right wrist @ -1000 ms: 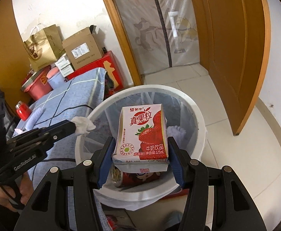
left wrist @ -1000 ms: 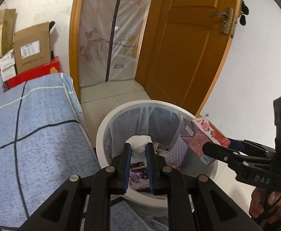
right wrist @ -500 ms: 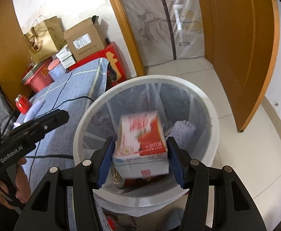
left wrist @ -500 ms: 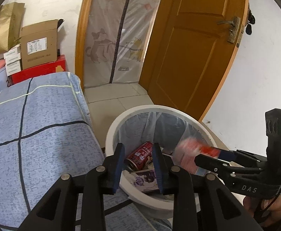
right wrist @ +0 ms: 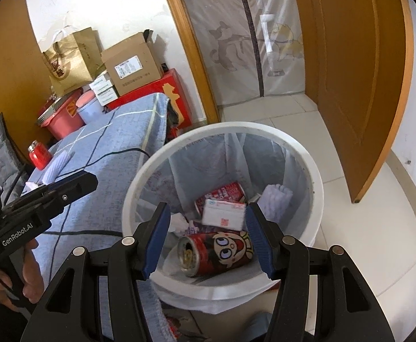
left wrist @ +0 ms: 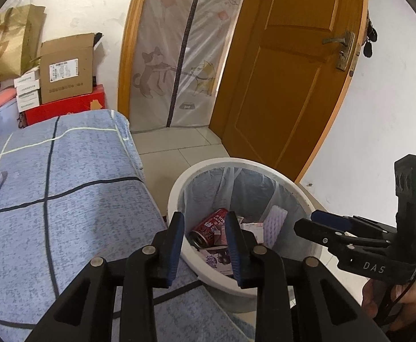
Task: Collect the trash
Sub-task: 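Open both grippers to drop the tissue and milk box into the wastebasket, then move both tools back toward the plastic cup and foam sleeve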
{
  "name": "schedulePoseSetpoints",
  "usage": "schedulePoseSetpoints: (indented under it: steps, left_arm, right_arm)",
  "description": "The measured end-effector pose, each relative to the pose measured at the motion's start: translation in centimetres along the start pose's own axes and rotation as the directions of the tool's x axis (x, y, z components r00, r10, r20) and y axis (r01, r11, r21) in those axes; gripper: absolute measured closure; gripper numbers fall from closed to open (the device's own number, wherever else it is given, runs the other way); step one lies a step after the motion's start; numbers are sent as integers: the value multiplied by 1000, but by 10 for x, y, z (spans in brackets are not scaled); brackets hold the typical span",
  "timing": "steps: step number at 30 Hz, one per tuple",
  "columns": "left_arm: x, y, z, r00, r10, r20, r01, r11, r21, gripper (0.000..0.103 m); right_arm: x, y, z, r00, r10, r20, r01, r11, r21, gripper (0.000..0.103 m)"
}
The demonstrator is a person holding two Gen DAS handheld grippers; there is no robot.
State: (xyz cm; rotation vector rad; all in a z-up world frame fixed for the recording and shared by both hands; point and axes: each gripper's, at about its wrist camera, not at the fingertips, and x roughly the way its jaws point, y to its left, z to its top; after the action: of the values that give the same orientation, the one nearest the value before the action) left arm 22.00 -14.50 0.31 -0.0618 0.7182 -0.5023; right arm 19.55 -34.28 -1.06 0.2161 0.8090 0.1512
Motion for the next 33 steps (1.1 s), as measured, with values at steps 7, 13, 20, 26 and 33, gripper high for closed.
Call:
schedulePoseSetpoints:
  steps: [7, 13, 20, 26, 33]
  left_arm:
    - [-29, 8, -5, 999, 32, 30, -31, 999, -24, 74]
    - [-55, 21, -14, 997, 63, 45, -61, 997, -52, 74]
    - [-82, 38, -25, 994, 94, 54, -89, 992, -87, 74]
    - [-100, 55, -36, 989, 135, 56, -127, 984, -123, 74]
    - [-119, 74, -46, 983, 175, 64, -164, 976, -146, 74]
  right_arm:
    - [-16, 24, -1, 999, 29, 27, -28, 999, -43, 47]
    - [-30, 49, -5, 997, 64, 52, -59, 994, -90, 47]
    - [-38, 74, -9, 991, 116, 64, -106, 985, -138, 47]
    - [-37, 93, -12, 986, 150, 67, -137, 977, -165, 47]
    - [-30, 115, -15, 984, 173, 42, -161, 965, -205, 47]
